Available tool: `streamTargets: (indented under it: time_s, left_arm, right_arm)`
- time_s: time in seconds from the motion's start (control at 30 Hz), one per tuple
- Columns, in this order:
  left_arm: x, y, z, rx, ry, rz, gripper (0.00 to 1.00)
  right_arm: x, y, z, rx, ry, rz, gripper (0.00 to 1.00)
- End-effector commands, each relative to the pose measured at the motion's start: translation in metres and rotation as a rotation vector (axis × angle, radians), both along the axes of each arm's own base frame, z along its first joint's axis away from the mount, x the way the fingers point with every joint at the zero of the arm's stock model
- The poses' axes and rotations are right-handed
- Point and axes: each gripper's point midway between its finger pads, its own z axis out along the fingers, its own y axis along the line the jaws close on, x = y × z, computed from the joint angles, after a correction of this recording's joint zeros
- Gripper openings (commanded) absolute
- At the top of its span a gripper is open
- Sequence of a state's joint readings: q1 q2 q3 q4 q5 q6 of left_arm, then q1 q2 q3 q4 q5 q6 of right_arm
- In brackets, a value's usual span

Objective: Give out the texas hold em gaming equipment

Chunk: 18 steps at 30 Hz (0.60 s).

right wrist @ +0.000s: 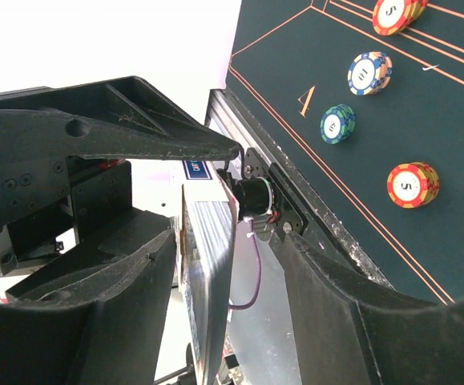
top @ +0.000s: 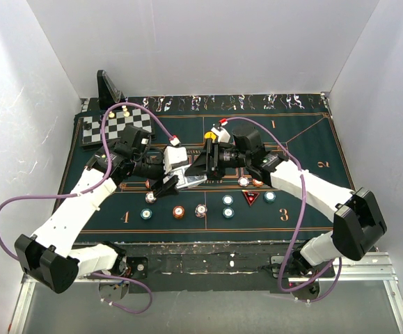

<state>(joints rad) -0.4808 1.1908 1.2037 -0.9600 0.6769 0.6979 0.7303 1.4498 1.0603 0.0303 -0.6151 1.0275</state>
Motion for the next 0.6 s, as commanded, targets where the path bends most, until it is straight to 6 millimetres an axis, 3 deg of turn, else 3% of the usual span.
streamTargets:
  time_s: [0.0,0.3,0.57]
  left_arm:
    - [-0.012,0.003,0.004,-0.014,-0.016,-0.042,0.29]
    - [-0.013,0.006,0.004,-0.009,-0.029,-0.033,0.26]
    - [-0.012,0.005,0.004,-0.012,-0.020,-0.026,0.23]
  right_arm:
    - [0.000,-0.006,0.024,0.031,-0.073,0.002,0.63]
    - [0.000,-0.007,0.024,0.028,-0.079,0.004,0.56]
    - [-0.006,-0.017,0.013,-0.012,-0.057,-0.003,0.47]
